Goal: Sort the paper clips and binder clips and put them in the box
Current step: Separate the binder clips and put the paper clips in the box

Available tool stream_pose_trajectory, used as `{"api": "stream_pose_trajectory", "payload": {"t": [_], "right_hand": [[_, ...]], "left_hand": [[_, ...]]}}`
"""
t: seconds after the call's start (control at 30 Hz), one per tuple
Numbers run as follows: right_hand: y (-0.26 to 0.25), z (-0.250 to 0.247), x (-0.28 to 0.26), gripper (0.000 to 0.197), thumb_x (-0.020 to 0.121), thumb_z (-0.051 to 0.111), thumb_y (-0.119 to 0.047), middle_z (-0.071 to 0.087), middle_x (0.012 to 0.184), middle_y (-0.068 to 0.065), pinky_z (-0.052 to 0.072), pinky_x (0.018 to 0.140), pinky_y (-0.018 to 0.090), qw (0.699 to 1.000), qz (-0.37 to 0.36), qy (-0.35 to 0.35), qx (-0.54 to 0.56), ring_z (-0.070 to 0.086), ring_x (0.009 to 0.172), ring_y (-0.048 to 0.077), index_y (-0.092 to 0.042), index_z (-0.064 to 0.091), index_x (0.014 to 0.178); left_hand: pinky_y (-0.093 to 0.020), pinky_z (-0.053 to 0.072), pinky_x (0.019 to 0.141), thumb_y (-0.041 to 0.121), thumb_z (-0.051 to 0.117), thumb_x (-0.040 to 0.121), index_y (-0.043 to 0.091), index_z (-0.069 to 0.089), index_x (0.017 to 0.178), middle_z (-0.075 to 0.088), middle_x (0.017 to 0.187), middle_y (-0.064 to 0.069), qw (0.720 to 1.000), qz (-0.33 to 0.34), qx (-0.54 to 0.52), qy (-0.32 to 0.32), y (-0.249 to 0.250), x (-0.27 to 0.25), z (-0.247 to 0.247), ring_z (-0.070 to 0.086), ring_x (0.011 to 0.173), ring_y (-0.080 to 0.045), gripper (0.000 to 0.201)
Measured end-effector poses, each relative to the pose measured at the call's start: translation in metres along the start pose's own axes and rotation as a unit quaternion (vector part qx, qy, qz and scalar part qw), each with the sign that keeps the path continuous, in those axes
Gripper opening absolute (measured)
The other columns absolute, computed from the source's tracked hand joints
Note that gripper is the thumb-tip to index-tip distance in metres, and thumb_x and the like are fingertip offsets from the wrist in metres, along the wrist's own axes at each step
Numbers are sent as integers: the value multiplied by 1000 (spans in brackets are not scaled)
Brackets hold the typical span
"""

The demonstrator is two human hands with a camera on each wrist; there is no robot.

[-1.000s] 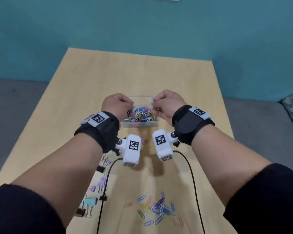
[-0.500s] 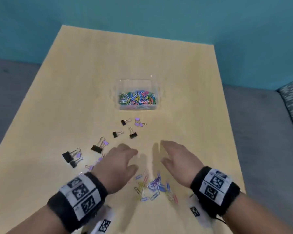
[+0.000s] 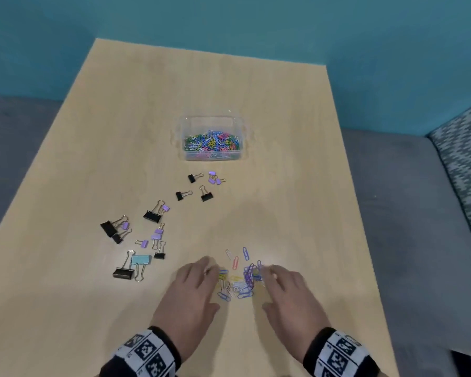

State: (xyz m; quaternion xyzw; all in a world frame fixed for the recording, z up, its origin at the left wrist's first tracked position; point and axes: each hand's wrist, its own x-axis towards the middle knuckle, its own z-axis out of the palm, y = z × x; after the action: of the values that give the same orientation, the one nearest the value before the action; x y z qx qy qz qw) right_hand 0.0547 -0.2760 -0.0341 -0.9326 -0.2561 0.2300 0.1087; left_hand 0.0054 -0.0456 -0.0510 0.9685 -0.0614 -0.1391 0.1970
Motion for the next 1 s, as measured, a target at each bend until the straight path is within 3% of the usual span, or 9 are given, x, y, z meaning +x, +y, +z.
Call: {"api": "stream_pose_trajectory", "payload": {"t": [0.1,0.2,0.3,0.4,0.53,0.63,0.73,0.9,1.0], "right_hand": [[-4,2,-5,63,79,61,-34,33,115,-8,38,89,26,991,102,15,81,40,106,22,-36,29,133],[-20,7,12,74,78,65,-35,33,118,-4,36,93,26,988,110,24,103,36,107,21,-36,24,140],[-33,10,33,64,81,65,-30,35,117,-4,39,90,27,987,106,46,111,34,104,20,-32,32,137],[-36,8,49,34,87,58,-20,38,111,-2,39,84,27,985,107,64,121,34,101,18,-26,49,119],[-32,2,61,14,90,52,-13,35,99,-3,32,69,28,986,113,64,107,33,87,17,-21,51,103],[-29,-5,67,13,90,50,-11,34,93,-3,30,62,29,987,113,49,106,41,78,20,-22,45,90],[-25,-12,71,16,91,50,-13,39,93,-1,31,60,30,988,115,30,101,43,70,21,-23,39,84],[-18,-15,77,10,90,50,-16,45,89,-1,34,61,31,989,112,1,100,49,74,24,-21,43,86],[-15,-16,80,11,87,51,-17,47,89,0,35,62,32,987,114,-13,115,50,76,26,-23,43,83]], "left_hand": [[-36,45,96,34,77,65,22,35,138,43,136,-6,998,-55,-34,10,-1,6,5,41,113,-27,85],[-34,36,103,34,72,74,23,30,144,37,141,-5,999,-36,-30,-2,9,22,8,32,119,-26,82],[-31,36,101,29,66,81,25,34,142,34,143,-3,999,-33,-36,-3,22,39,5,32,121,-26,70],[-29,40,92,23,62,85,27,47,133,40,132,-1,998,-35,-41,8,23,52,4,36,113,-25,51],[-35,46,76,10,53,84,20,62,104,48,109,-2,998,-49,-37,17,18,65,4,42,93,-23,24],[-39,48,68,3,52,81,16,61,93,50,100,-4,997,-64,-32,12,14,72,4,45,83,-23,19],[-37,46,66,3,49,83,16,58,92,44,93,-1,996,-78,-28,-7,13,77,0,44,80,-21,18],[-28,39,57,1,45,82,15,59,87,42,87,1,990,-121,-75,-18,14,81,-11,46,69,-21,20],[-24,36,57,1,46,81,18,60,82,45,87,2,979,-163,-122,-27,11,84,-17,51,73,-22,22]]}}
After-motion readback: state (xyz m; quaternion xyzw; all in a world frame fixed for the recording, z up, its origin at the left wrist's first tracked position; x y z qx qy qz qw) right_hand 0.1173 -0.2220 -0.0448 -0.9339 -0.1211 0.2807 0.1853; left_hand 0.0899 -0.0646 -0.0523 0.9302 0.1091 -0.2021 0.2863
